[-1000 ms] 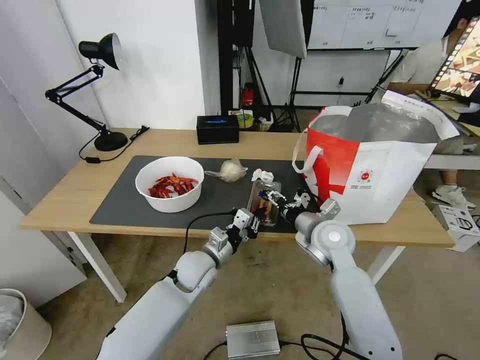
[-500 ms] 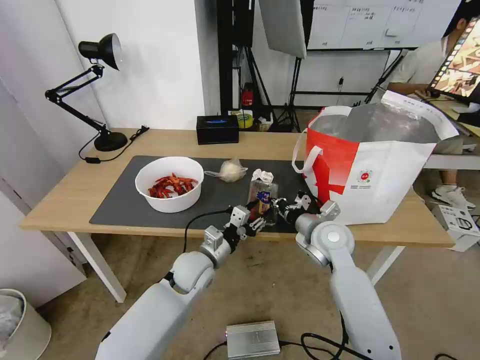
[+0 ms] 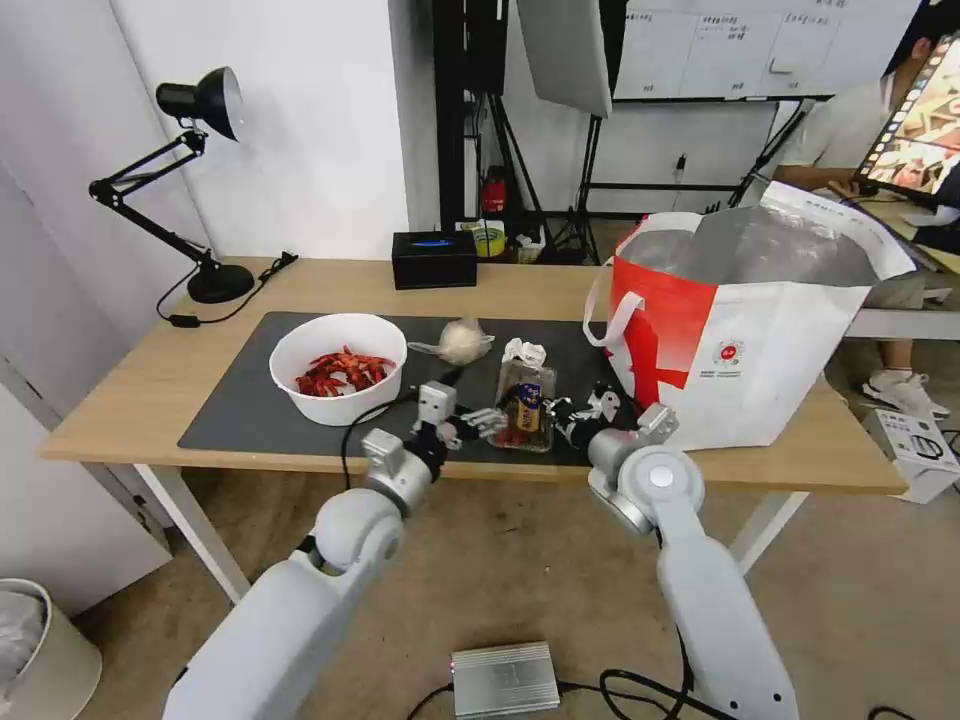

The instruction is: Pick up the trash from the table and place it into the takeout bag.

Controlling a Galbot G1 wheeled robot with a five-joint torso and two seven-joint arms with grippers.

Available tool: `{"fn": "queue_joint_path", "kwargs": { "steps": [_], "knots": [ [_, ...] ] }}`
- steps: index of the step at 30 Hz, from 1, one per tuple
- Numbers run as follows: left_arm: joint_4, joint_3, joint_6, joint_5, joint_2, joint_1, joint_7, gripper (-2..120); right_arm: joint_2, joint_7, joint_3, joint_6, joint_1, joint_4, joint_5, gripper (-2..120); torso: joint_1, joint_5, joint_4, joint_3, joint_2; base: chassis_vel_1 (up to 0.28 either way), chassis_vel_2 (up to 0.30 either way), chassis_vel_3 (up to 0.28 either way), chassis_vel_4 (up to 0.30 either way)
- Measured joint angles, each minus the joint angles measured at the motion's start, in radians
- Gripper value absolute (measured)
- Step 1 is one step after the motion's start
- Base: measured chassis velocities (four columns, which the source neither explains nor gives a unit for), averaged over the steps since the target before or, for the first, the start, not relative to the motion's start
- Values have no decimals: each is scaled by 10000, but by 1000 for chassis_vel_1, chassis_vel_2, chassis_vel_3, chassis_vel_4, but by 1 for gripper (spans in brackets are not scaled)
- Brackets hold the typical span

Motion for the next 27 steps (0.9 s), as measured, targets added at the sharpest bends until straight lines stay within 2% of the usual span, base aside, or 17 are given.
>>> {"fn": "queue_joint_path", "kwargs": {
  "steps": [5,8,9,19,23,27],
  "knots": [
    [-702,-550,188,46,278,716,-318,100,-124,-383,-135,241,-253,174,-488,0,0,1,2,0,-1,0,0,0,0],
    [-702,-550,188,46,278,716,-318,100,-124,-383,-135,241,-253,174,-488,0,0,1,2,0,-1,0,0,0,0],
    [-1115,-972,233,63,435,1202,-355,100,-285,-762,-264,478,-406,318,-905,0,0,1,1,1,-2,0,0,0,0],
    [-1593,-1610,241,62,518,1855,-364,100,-509,-1280,-399,800,-548,691,-1309,0,1,1,0,1,-3,0,0,0,0],
    [-1802,-1994,253,62,475,2289,-351,100,-705,-1764,-437,953,-758,1021,-1751,0,1,1,0,0,-2,0,0,0,0],
    [-1967,-2448,252,142,392,2828,-301,100,-1044,-2767,-455,1494,-1091,1443,-2636,0,1,0,-1,0,-2,0,0,0,0]
  ]
}}
